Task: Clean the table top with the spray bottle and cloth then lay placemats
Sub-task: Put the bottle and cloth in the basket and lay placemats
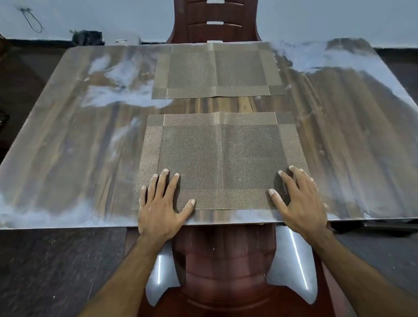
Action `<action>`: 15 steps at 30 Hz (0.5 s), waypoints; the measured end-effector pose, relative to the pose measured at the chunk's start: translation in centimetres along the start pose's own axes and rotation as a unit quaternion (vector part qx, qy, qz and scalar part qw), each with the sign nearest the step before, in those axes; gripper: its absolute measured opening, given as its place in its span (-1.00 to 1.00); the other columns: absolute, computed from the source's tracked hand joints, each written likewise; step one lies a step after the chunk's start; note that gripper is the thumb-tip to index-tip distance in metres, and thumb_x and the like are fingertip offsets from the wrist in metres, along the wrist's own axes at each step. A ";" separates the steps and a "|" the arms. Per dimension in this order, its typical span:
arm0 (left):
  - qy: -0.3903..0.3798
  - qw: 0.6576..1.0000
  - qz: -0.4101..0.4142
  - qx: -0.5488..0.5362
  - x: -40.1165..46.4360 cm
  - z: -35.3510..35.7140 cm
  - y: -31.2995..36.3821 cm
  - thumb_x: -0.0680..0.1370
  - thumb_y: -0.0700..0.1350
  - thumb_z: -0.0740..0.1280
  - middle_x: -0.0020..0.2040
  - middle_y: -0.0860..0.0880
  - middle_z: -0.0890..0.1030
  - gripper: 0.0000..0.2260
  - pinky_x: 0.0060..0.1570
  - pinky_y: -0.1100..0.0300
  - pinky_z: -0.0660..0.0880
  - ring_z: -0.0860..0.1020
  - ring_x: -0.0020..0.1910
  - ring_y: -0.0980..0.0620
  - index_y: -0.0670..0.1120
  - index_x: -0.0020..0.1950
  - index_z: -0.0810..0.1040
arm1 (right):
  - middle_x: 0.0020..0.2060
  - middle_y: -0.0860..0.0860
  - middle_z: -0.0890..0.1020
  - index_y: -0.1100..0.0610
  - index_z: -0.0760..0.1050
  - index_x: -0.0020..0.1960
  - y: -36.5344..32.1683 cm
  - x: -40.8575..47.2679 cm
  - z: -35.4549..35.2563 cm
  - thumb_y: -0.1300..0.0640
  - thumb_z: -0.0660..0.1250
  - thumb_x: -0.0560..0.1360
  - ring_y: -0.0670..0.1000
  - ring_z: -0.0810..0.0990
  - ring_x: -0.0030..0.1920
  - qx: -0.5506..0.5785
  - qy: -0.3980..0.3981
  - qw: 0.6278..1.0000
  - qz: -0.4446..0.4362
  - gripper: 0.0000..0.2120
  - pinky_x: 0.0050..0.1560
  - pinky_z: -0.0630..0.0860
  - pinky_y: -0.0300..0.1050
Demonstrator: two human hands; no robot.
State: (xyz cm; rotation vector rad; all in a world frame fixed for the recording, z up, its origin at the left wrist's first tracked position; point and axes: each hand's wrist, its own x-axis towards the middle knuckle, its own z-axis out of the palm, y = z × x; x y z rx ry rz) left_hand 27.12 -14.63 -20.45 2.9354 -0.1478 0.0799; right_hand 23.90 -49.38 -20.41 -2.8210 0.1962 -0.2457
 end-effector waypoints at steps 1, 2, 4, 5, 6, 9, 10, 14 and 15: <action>0.001 1.000 0.001 0.002 0.0 0.0 0.0 0.49 0.44 0.03 0.62 0.03 0.14 -0.27 0.53 -0.10 0.06 0.10 0.59 -0.04 0.11 0.59 0.18 | 0.49 0.04 0.32 0.05 0.41 0.45 0.0 0.0 0.0 -0.31 0.09 0.55 0.10 0.25 0.52 0.001 -0.001 1.000 -0.001 -0.37 0.52 0.18 0.14; 0.001 1.000 0.003 0.004 0.0 0.1 0.0 0.49 0.44 0.03 0.61 0.03 0.15 -0.27 0.53 -0.10 0.06 0.10 0.59 -0.04 0.11 0.59 0.18 | 0.50 0.03 0.31 0.04 0.40 0.45 0.1 0.1 0.1 -0.31 0.09 0.55 0.09 0.24 0.52 0.002 -0.003 1.000 -0.001 -0.37 0.52 0.18 0.14; 0.002 1.000 0.002 0.010 0.1 0.1 0.0 0.49 0.44 0.04 0.61 0.03 0.15 -0.26 0.53 -0.09 0.05 0.10 0.59 -0.04 0.11 0.59 0.18 | 0.50 0.02 0.31 0.04 0.40 0.46 0.1 0.1 0.1 -0.32 0.09 0.55 0.08 0.23 0.53 0.000 -0.004 1.000 -0.001 -0.38 0.52 0.17 0.13; 0.001 1.000 0.001 0.011 0.1 0.1 0.0 0.49 0.44 0.04 0.61 0.03 0.15 -0.26 0.53 -0.08 0.05 0.10 0.59 -0.04 0.11 0.59 0.18 | 0.50 0.02 0.30 0.03 0.39 0.46 0.2 0.1 0.1 -0.32 0.08 0.55 0.08 0.22 0.53 0.000 -0.008 1.000 0.000 -0.37 0.53 0.16 0.13; -0.003 1.000 0.002 0.013 0.2 0.0 0.1 0.49 0.44 0.03 0.61 0.03 0.15 -0.26 0.53 -0.08 0.04 0.10 0.59 -0.04 0.11 0.59 0.17 | 0.50 0.02 0.30 0.03 0.39 0.46 0.2 0.2 0.1 -0.33 0.07 0.56 0.08 0.22 0.53 0.000 -0.010 1.000 0.000 -0.37 0.53 0.16 0.13; -0.030 0.999 -0.006 0.014 -0.1 -0.3 0.3 0.48 0.45 -0.02 0.63 0.05 0.08 -0.24 0.54 -0.09 0.00 0.03 0.60 -0.03 0.13 0.61 0.11 | 0.51 0.03 0.29 0.04 0.38 0.47 0.0 0.0 -0.1 -0.33 0.04 0.56 0.08 0.21 0.53 -0.014 -0.013 1.000 -0.003 -0.36 0.53 0.16 0.12; -0.048 0.999 -0.010 0.013 0.0 -0.4 0.3 0.48 0.46 -0.04 0.64 0.06 0.02 -0.23 0.55 -0.08 -0.03 -0.02 0.61 -0.02 0.14 0.62 0.06 | 0.51 0.04 0.29 0.04 0.38 0.47 -0.1 0.0 -0.1 -0.34 0.02 0.56 0.09 0.20 0.54 -0.015 -0.022 1.000 0.000 -0.35 0.53 0.16 0.12; -0.125 0.992 -0.002 -0.010 0.4 -2.2 0.2 0.48 0.49 -0.10 0.63 0.10 -0.22 -0.21 0.56 -0.08 -0.18 -0.21 0.61 0.01 0.17 0.62 -0.17 | 0.56 0.06 0.22 0.01 0.28 0.54 -0.7 0.1 -1.2 -0.38 -0.15 0.56 0.10 0.12 0.57 -0.045 -0.068 0.997 0.003 -0.27 0.55 0.07 0.15; -0.131 0.991 -0.004 -0.024 0.0 -2.7 0.2 0.49 0.48 -0.08 0.62 0.09 -0.23 -0.22 0.56 -0.07 -0.19 -0.22 0.61 0.01 0.16 0.62 -0.18 | 0.56 0.07 0.21 0.00 0.25 0.56 -1.1 -0.2 -1.5 -0.39 -0.21 0.55 0.11 0.12 0.57 -0.054 -0.075 0.996 0.007 -0.25 0.55 0.06 0.17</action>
